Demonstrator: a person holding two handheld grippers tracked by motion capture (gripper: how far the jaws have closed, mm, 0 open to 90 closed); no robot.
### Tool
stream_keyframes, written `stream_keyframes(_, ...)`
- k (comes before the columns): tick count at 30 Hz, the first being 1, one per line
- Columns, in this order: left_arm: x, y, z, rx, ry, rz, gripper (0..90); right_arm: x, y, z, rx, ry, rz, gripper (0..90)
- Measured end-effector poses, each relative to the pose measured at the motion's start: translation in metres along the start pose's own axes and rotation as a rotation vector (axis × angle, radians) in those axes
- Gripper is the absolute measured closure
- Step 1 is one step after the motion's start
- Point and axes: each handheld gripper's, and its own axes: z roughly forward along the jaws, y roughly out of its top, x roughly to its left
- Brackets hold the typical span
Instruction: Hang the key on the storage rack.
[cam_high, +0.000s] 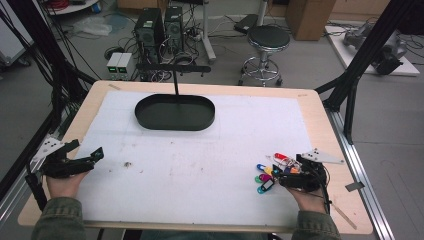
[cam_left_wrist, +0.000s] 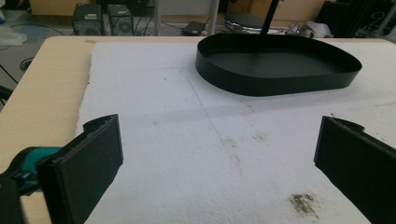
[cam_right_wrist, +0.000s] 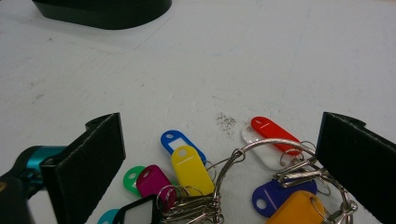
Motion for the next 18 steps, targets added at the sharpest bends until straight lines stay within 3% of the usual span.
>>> stream_keyframes(9,0.0,0.0,0.001,0.003,-0.001,0.001,1.7,-0.001,-0.001,0.01,0.086,-0.025,-0.004,0.6)
stream_keyframes(18,0.0,0.0,0.002,0.01,-0.002,0.002,1.7,-0.002,-0.002,0.015,0.129,-0.051,0.011,0.8)
